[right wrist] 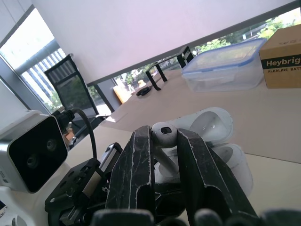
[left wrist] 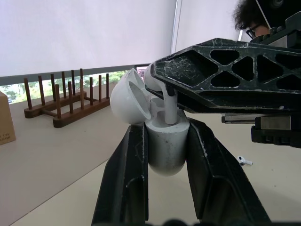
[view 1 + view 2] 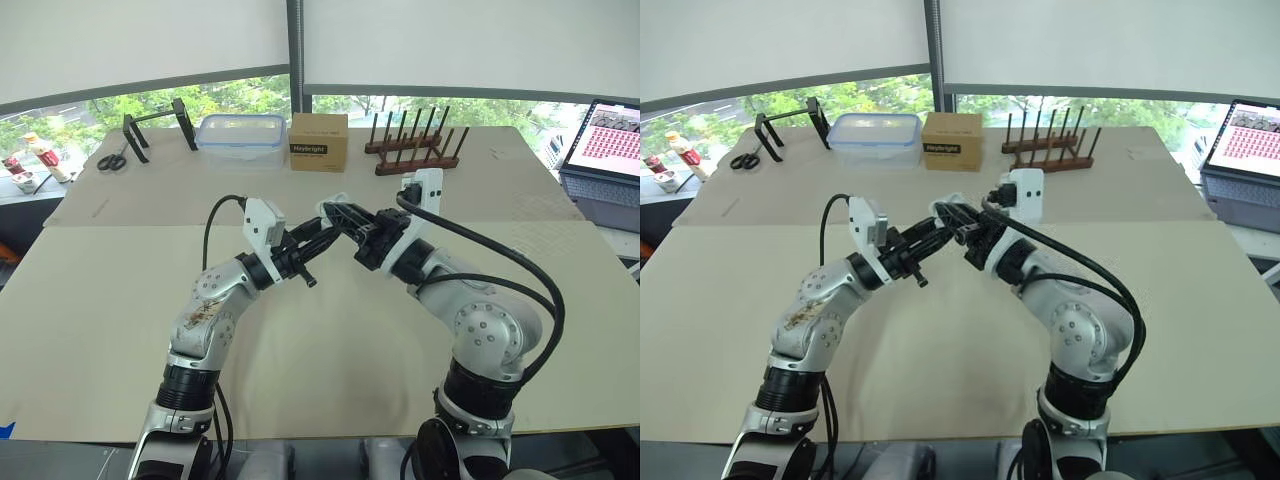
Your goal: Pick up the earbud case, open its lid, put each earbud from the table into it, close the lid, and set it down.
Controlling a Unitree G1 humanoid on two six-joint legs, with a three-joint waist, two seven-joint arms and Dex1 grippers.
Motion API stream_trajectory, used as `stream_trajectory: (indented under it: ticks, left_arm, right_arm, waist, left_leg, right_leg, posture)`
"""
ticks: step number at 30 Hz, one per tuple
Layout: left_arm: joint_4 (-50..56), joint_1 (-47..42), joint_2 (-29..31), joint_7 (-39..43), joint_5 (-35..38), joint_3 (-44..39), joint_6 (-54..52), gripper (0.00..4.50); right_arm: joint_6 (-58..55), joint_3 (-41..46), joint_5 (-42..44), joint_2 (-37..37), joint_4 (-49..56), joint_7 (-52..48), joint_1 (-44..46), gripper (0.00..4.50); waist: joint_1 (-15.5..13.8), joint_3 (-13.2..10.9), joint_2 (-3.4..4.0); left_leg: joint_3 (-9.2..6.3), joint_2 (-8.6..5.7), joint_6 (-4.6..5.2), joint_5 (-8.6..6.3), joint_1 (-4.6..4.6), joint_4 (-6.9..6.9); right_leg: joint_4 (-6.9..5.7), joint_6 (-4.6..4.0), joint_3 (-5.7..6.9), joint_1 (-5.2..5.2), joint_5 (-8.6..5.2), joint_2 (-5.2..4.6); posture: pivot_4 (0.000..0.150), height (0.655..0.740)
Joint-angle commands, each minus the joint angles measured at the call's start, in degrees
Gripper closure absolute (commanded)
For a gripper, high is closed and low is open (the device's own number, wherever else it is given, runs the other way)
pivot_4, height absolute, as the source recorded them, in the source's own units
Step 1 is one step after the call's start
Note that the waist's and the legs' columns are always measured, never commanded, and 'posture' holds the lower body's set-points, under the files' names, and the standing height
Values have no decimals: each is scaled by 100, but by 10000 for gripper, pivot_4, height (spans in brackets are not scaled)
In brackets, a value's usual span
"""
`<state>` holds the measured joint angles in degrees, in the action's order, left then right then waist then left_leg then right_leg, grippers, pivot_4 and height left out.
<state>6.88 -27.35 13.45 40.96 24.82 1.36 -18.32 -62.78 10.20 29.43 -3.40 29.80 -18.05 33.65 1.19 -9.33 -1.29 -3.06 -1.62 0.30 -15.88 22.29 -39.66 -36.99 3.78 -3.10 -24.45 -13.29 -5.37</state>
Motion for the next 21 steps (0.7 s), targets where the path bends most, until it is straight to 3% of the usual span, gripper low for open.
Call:
stream_trajectory:
  ticks: [1,21]
  left_arm:
    - [171,-104,-57,35,65,39,152,39027]
    - [31,-191,-234,-143,-340,97,538,39027]
  right_arm:
    - [252,-242,23,23,-37,154,-81,41554]
    - [874,-1200,-204,164,14,839,-619,41556]
  waist:
    - [3,0,0]
    - [-6,0,0]
  left_leg:
    - [0,0,0,0,0,0]
    - [0,0,0,0,1,2]
  right_leg:
    - [0,0,0,0,0,0]
    - [18,0,0,1,0,0]
  posture:
    - [1500,7400]
    - [1500,7400]
